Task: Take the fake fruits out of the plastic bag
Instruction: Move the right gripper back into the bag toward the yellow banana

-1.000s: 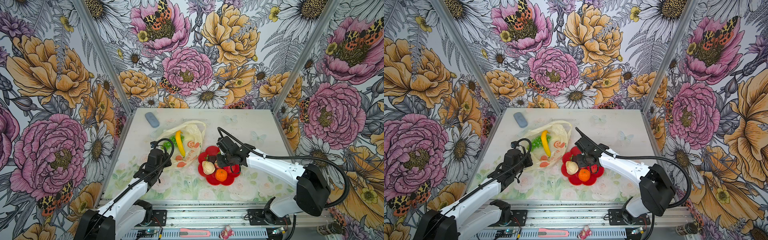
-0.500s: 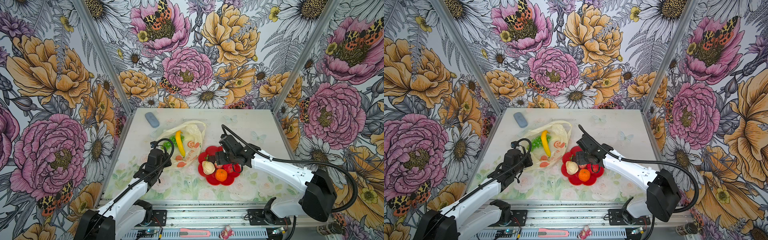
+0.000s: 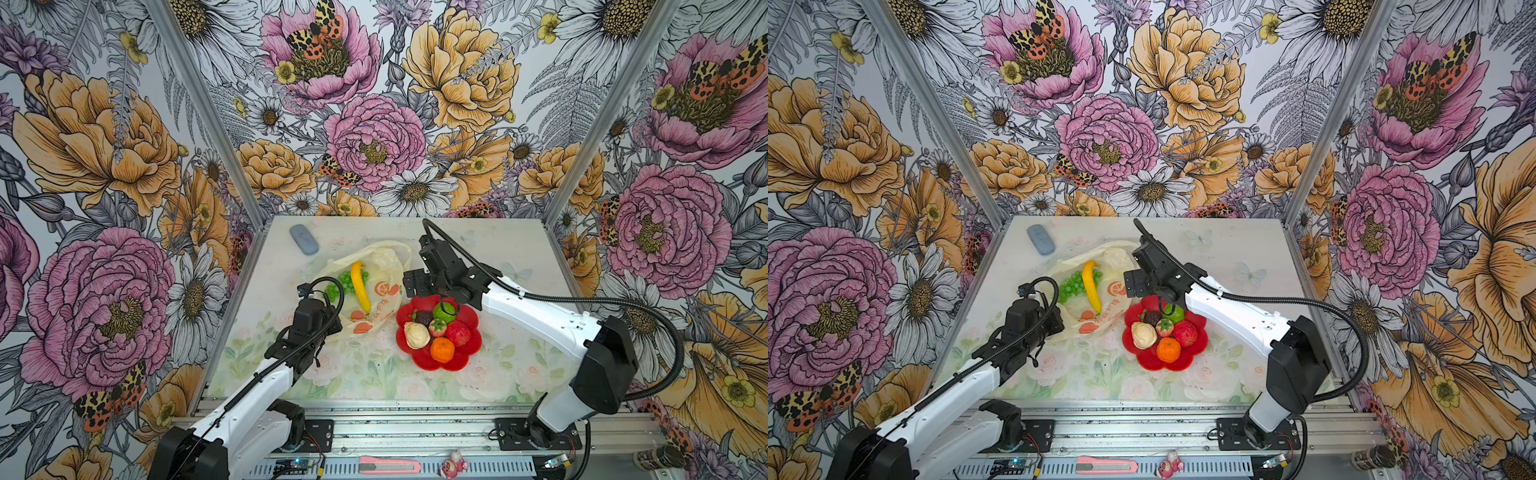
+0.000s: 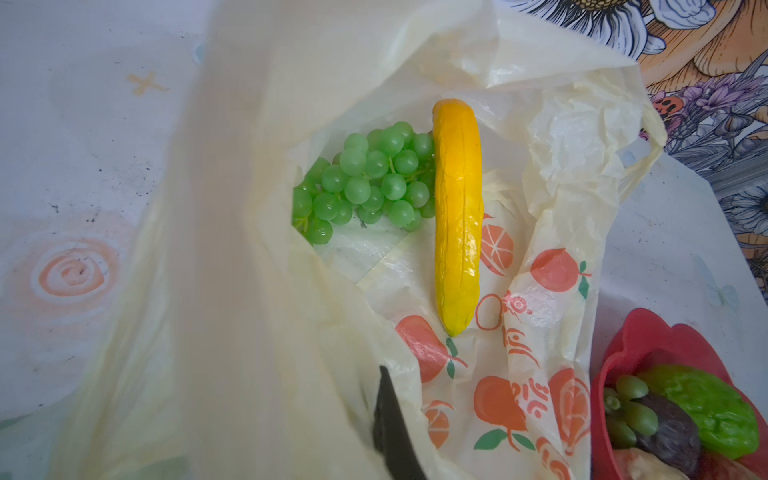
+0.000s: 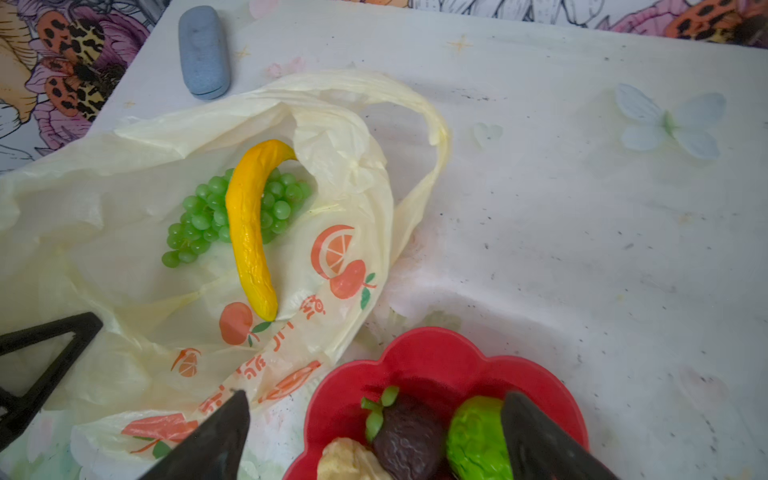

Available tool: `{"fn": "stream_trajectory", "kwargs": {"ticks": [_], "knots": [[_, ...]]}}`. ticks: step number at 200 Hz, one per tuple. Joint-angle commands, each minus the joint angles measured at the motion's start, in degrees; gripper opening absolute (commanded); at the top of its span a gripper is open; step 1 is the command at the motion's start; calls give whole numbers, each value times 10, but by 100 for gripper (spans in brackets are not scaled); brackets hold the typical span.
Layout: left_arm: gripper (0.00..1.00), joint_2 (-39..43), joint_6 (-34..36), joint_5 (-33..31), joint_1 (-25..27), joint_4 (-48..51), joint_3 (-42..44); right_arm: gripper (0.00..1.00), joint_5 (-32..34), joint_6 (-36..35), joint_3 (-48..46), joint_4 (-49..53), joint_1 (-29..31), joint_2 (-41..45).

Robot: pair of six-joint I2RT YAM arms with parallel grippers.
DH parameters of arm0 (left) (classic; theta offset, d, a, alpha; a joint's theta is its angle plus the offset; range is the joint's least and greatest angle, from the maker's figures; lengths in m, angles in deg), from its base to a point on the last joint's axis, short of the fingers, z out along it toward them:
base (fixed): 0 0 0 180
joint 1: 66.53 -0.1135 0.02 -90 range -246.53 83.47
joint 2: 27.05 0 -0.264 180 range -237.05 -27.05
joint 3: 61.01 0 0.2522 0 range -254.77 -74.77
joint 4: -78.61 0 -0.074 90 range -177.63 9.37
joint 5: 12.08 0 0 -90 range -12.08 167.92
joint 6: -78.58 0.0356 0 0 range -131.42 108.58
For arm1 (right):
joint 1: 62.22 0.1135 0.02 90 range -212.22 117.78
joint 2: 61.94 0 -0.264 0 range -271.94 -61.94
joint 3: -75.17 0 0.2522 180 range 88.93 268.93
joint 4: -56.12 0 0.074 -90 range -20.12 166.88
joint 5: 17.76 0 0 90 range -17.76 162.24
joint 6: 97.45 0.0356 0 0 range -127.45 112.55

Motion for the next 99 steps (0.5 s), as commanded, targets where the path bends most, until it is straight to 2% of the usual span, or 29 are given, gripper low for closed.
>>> {"fn": "stream_trajectory", "kwargs": {"ticks": [1,22,80,99], "knots": [[0,11,-2,14,-5,37,-19,91,-41,-20,52,-25,26,-56],[0,12,8,6,1,62,-33,89,-68,-22,93,-35,34,-113],[0,11,7,-1,5,48,-17,78,-175,-29,197,-41,38,-248],[0,9,9,2,5,48,-16,76,-181,-27,222,-41,38,-279]]}}
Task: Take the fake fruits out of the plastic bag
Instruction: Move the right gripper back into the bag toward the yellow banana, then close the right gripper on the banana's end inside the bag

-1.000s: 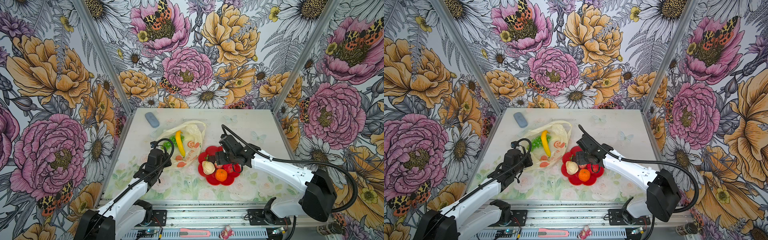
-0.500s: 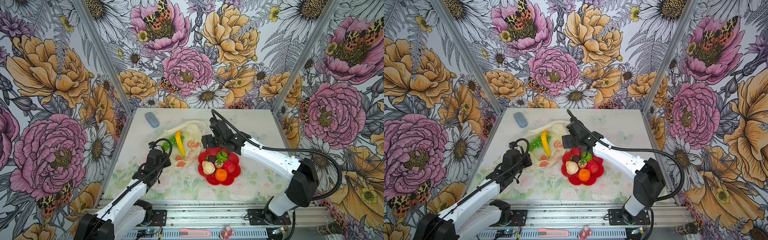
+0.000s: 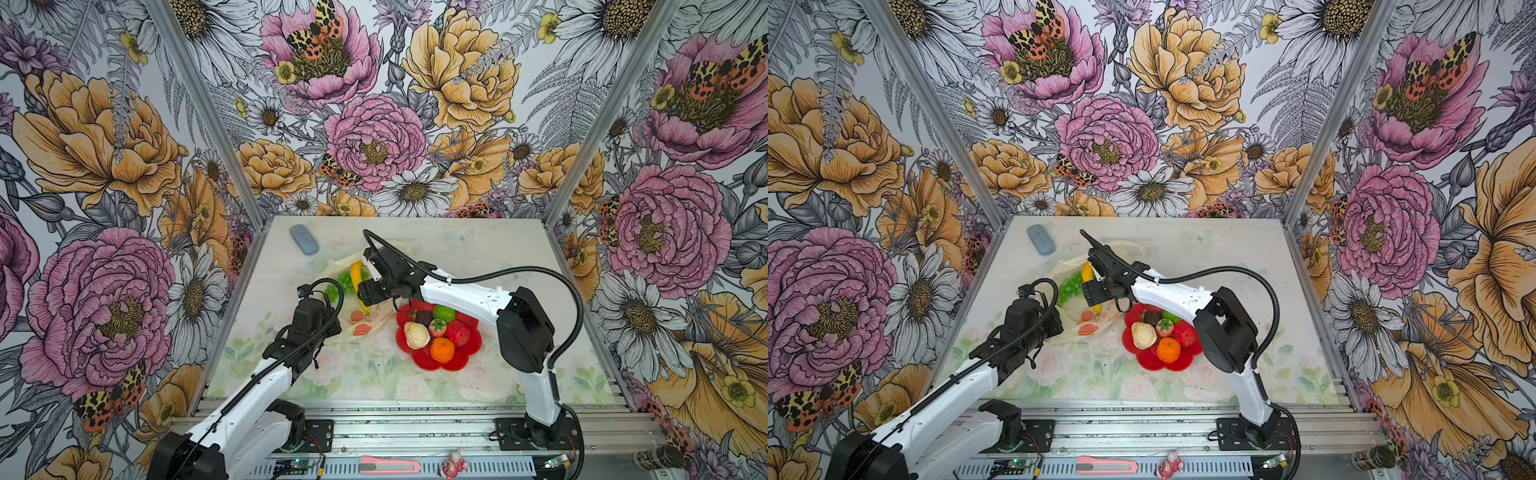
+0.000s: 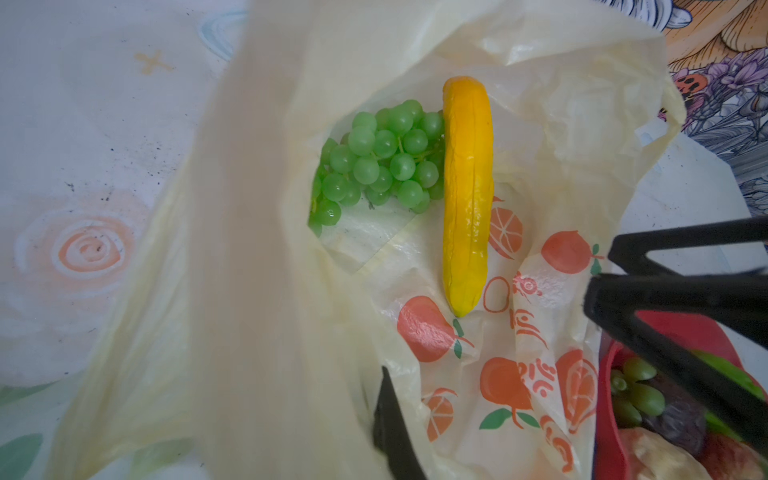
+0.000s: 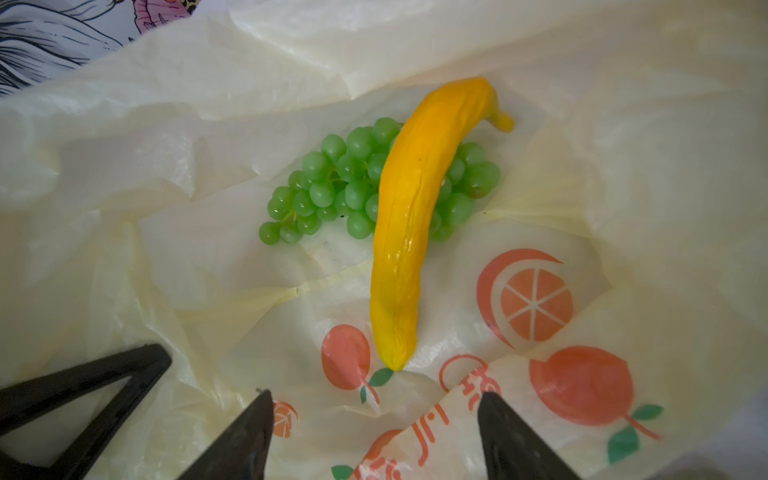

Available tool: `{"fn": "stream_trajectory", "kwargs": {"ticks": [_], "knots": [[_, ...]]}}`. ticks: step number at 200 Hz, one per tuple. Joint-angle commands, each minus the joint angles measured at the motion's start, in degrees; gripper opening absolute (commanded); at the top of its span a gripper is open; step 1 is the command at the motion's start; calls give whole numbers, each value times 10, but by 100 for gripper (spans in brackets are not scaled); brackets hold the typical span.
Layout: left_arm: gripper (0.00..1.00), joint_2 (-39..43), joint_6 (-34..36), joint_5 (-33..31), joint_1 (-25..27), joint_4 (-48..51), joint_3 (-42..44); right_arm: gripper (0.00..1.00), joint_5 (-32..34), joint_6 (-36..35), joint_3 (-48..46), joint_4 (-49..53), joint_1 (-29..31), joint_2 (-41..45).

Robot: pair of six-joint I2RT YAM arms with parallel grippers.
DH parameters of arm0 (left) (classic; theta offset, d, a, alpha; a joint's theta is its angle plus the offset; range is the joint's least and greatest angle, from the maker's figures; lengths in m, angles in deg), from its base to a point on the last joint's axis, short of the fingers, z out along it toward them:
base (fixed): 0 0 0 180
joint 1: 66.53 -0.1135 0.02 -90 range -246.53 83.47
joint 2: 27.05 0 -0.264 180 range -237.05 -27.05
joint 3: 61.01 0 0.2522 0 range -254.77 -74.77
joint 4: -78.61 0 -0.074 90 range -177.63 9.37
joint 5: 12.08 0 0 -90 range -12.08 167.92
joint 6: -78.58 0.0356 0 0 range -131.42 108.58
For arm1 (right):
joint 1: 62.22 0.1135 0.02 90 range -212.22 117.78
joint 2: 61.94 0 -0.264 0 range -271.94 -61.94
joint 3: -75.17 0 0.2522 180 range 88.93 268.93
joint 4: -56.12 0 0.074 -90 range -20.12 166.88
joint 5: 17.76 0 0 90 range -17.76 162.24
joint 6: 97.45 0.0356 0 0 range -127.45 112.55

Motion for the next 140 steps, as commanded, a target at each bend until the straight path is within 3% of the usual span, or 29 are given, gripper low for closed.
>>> {"fn": "stream_trajectory", "kwargs": {"ticks": [1,97,140], "knots": [[0,2,7,1,3,-2,0,76,-42,-2,42,-11,-2,-34],[0,19,7,-11,16,-6,8,64,6,-3,116,-10,-3,-151],[0,17,8,-12,16,-9,7,53,3,-2,135,-9,-2,-164]]}}
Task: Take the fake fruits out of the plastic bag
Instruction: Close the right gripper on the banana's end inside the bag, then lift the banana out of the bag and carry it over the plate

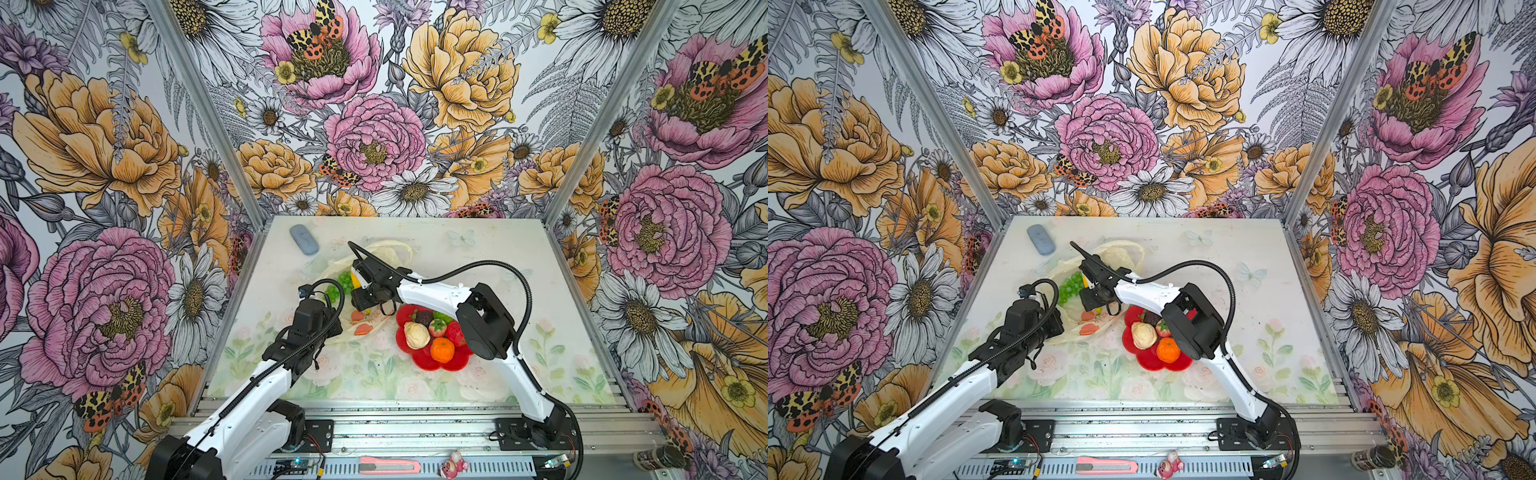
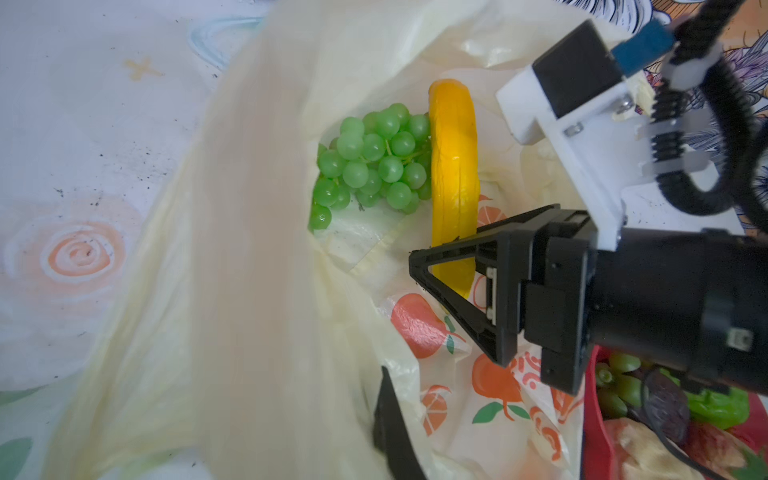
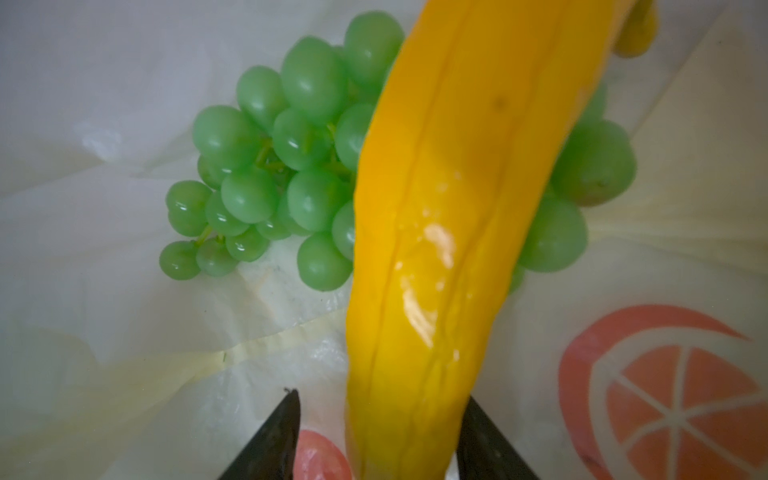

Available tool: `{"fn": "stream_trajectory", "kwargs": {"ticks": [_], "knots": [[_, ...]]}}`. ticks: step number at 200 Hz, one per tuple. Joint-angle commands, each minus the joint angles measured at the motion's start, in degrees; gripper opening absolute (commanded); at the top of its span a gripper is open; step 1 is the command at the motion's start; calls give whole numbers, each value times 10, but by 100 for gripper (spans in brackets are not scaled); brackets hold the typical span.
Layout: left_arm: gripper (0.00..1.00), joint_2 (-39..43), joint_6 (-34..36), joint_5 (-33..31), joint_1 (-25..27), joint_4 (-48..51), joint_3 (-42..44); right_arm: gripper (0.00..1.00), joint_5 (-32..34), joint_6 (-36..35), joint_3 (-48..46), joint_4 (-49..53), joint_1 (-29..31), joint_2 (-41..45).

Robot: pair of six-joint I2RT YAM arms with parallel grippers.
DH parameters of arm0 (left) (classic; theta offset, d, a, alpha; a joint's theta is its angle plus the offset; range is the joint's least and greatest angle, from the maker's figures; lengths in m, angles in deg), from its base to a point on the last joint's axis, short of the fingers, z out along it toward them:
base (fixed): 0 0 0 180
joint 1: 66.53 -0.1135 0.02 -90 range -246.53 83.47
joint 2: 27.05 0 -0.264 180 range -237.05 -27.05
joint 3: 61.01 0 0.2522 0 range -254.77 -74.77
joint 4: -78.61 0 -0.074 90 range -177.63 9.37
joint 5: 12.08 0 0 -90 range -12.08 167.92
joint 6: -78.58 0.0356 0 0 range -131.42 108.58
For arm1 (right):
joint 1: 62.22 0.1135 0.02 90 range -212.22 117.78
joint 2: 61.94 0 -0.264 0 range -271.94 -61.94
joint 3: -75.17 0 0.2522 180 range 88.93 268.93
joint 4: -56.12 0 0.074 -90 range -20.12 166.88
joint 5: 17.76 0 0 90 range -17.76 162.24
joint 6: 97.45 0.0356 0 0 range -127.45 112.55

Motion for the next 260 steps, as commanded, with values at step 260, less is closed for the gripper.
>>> {"fn": "stream_trajectory", "kwargs": {"ticks": [260], "knots": [[0,-9,23,-34,0,-24,-3,29,-11,-47,-196,-15,12,258]]}}
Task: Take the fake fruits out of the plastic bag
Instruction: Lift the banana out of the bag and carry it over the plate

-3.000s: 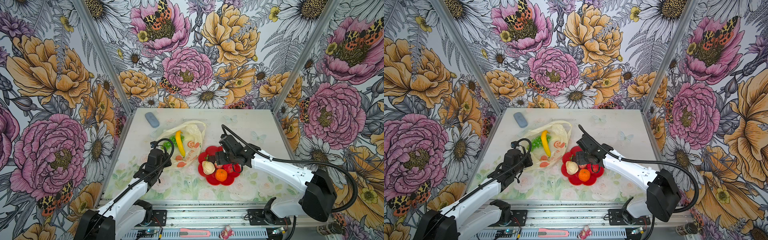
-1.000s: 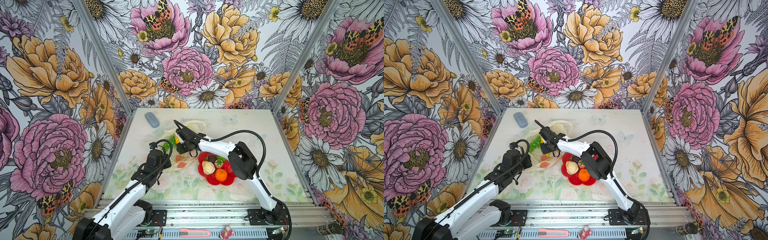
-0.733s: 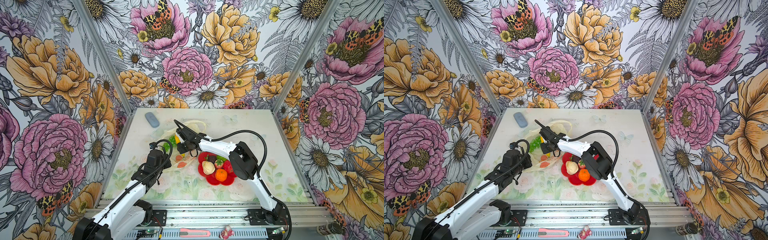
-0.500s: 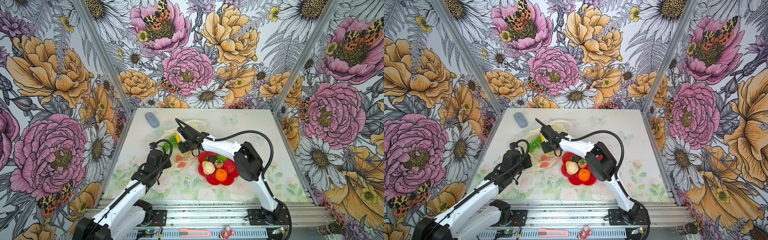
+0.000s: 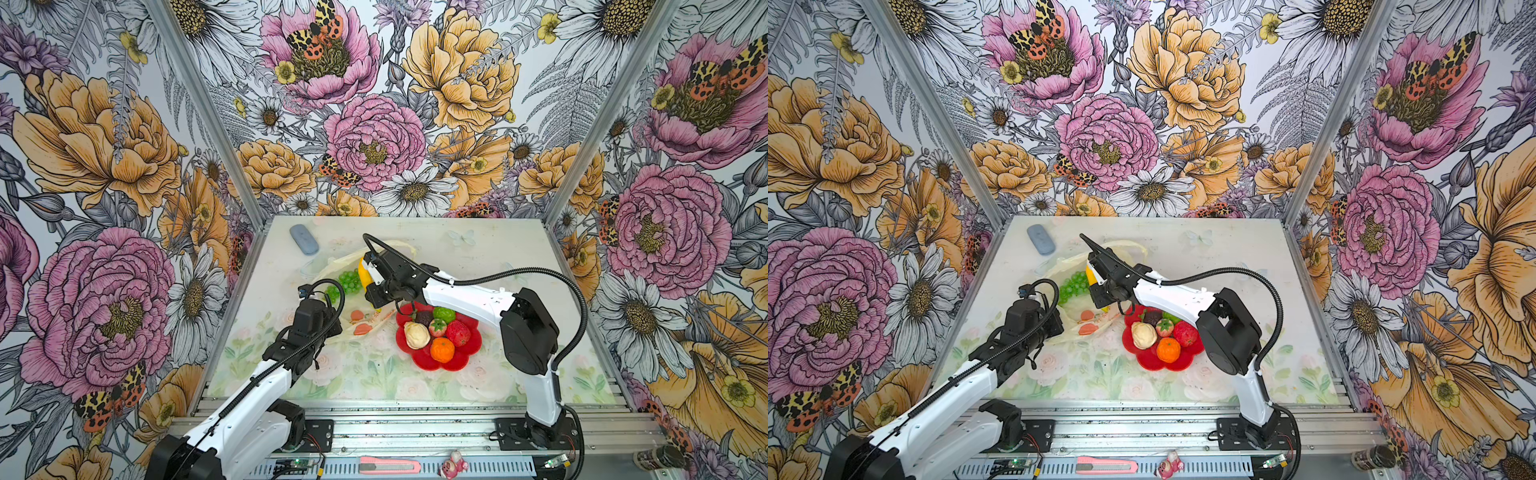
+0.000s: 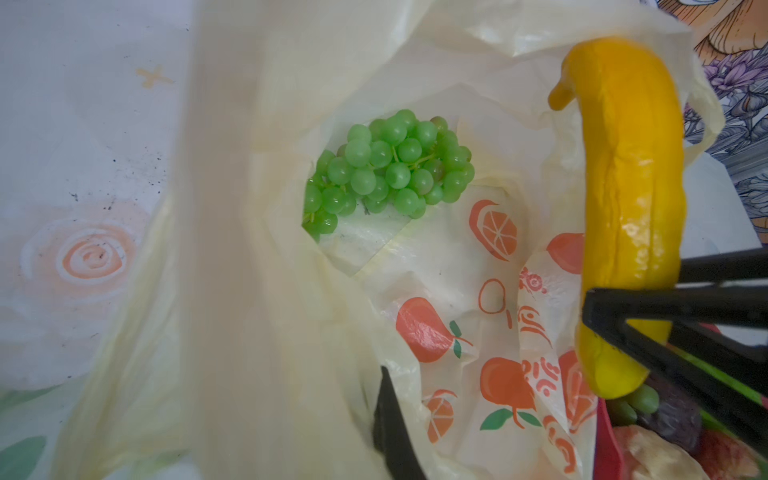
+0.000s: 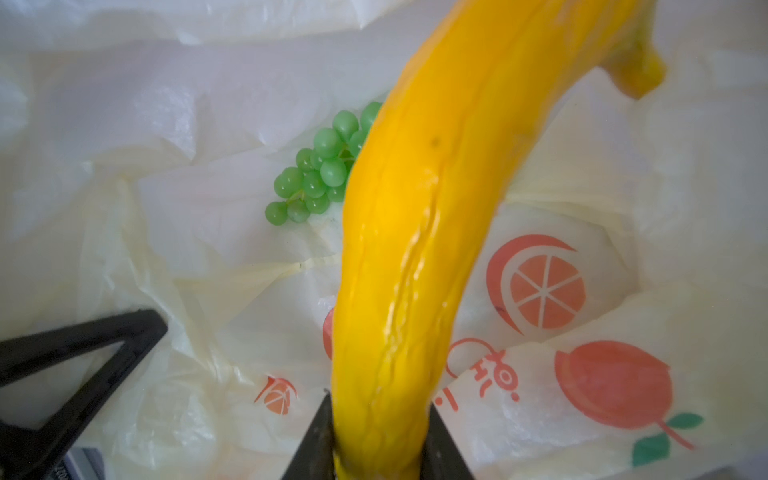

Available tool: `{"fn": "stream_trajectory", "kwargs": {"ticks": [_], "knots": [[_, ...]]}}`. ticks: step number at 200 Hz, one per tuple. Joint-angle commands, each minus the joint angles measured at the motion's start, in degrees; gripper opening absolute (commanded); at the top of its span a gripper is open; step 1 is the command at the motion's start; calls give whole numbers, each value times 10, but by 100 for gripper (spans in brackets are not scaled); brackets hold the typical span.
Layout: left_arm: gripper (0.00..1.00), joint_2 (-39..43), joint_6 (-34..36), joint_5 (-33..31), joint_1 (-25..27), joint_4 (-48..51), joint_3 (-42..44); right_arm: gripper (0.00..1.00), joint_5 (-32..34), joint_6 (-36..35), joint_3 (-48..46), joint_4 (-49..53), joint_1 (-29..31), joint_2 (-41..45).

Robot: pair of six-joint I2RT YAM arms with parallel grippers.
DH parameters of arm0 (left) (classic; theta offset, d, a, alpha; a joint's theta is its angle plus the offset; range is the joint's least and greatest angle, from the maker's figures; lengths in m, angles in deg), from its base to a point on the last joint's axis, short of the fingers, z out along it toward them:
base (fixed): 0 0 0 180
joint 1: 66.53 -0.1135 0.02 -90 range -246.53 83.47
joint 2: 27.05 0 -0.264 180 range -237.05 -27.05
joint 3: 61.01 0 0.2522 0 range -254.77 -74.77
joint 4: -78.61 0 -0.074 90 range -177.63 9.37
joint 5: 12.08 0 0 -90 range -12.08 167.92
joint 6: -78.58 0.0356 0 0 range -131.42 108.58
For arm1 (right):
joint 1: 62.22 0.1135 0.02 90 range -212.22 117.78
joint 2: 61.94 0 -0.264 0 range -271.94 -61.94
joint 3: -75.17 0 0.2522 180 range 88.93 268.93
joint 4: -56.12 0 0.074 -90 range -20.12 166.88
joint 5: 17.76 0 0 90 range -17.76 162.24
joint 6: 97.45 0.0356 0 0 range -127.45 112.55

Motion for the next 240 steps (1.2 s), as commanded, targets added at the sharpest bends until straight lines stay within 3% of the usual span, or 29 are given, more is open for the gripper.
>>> {"fn": "stream_trajectory", "kwargs": {"ticks": [1,83,136,200,240], "knots": [[0,-9,19,-17,-3,-24,-3,29,-12,-20,-27,-12,6,52],[0,-57,26,-12,-26,-50,-30,28,-27,-106,-143,-10,10,157],[0,-55,32,-10,-39,-53,-24,29,25,-248,-221,24,11,269],[0,-57,36,0,-46,-67,-5,24,85,-324,-291,61,10,384],[0,-54,39,4,-48,-78,6,26,78,-427,-332,91,11,450]]}}
